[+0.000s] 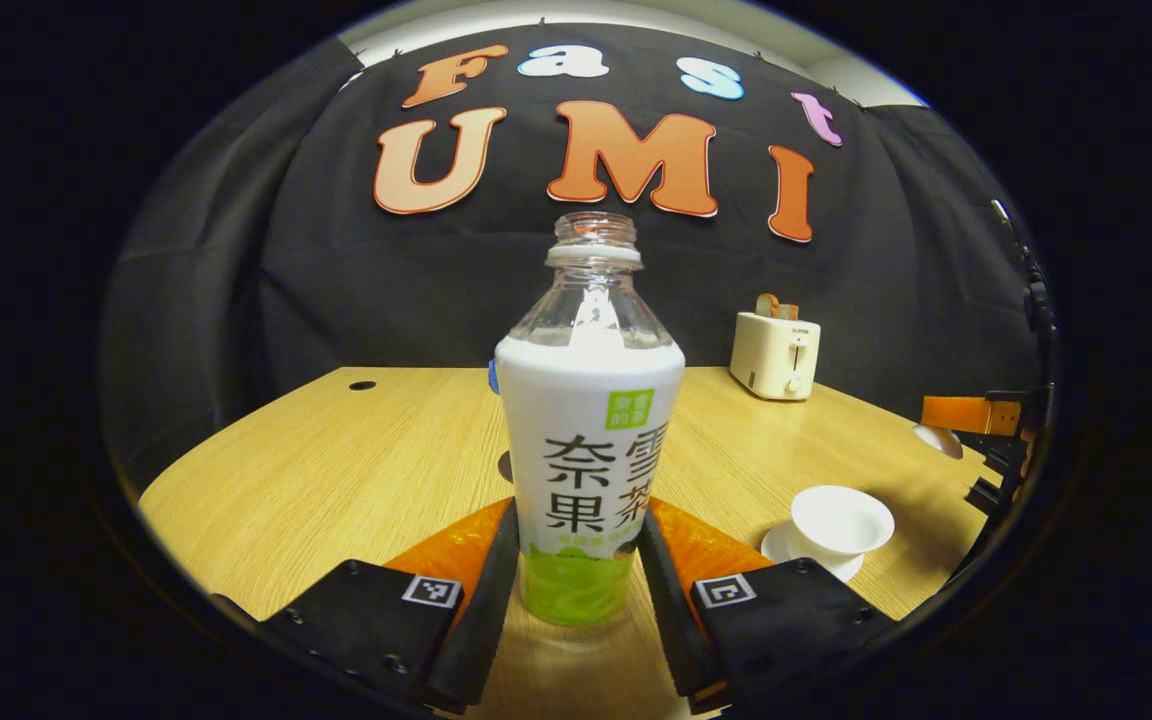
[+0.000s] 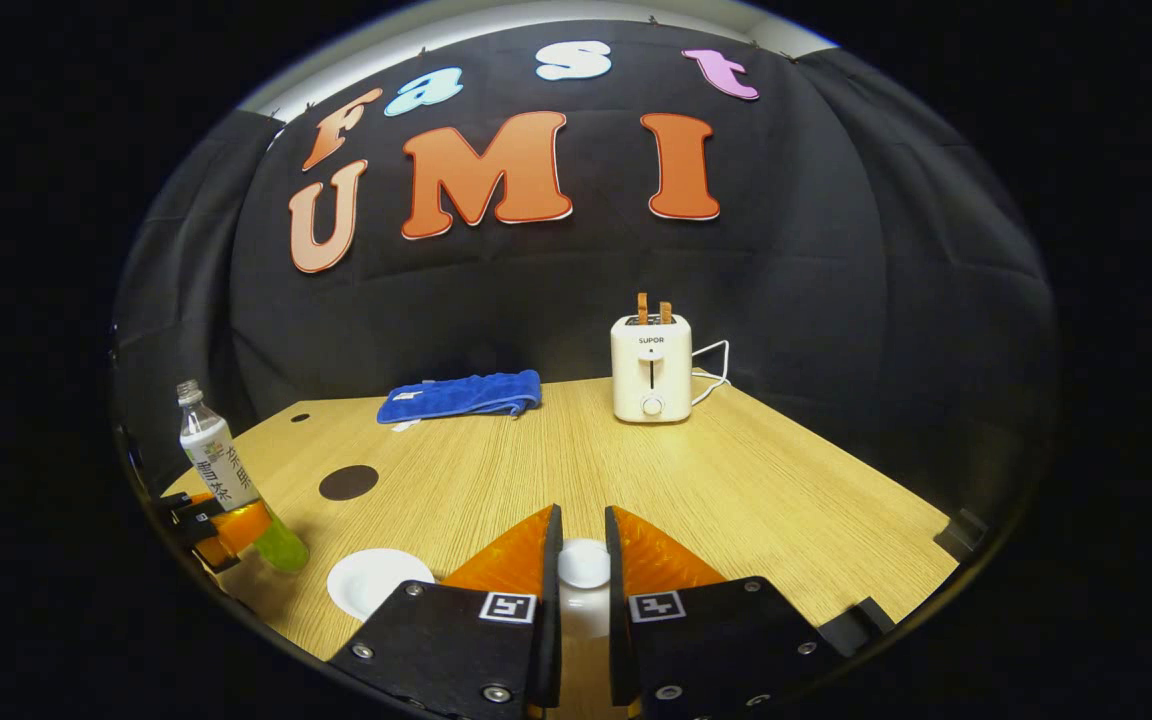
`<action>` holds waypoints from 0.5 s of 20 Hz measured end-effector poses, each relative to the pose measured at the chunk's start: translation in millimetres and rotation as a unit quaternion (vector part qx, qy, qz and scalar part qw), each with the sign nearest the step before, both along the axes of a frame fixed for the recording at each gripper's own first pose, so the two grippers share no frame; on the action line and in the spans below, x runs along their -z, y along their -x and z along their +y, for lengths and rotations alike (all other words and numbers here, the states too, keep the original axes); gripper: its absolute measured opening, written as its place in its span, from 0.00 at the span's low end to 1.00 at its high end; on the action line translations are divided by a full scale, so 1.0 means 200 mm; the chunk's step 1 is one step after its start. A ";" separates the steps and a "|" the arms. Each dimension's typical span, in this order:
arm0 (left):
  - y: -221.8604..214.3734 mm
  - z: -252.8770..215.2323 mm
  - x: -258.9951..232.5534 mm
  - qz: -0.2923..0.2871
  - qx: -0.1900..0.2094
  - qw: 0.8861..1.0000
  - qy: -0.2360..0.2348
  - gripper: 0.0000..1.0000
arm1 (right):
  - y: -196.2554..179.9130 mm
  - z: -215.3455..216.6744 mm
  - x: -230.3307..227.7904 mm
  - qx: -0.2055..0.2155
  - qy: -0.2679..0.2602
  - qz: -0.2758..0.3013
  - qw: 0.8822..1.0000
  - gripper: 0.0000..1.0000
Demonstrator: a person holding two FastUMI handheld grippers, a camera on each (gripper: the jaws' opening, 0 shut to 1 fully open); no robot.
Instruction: Open the teacup lid with one hand, grasp the water bottle and pour water into the teacup with the other hand; after pouring, place the water bottle on the coaster and then close the teacup lid.
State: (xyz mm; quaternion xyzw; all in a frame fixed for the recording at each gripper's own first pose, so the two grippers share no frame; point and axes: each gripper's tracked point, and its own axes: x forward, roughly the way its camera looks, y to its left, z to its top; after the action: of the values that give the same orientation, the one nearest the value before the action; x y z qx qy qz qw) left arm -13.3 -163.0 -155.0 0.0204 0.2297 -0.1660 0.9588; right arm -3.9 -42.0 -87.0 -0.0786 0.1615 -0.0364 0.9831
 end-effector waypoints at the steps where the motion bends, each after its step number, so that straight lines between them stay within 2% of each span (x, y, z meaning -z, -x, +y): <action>1: 0.01 0.00 0.00 0.001 0.003 1.000 -0.005 0.69 | 0.00 0.00 0.00 0.000 0.000 -0.001 1.000 0.19; 8: -0.03 0.04 -0.13 -0.037 0.025 0.996 -0.072 0.68 | 0.00 -0.06 0.01 0.012 0.001 0.003 1.000 0.19; 10: -0.02 0.01 -0.13 -0.035 0.048 0.993 -0.098 0.68 | 0.00 -0.06 0.00 0.015 -0.002 0.003 1.000 0.19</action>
State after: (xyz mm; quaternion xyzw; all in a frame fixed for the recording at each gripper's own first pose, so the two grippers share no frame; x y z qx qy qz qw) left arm -9.6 -161.8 -129.7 0.1310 0.2103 -0.1879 0.9504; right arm -4.7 -54.9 -87.9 -0.0741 0.1656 -0.0501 0.9821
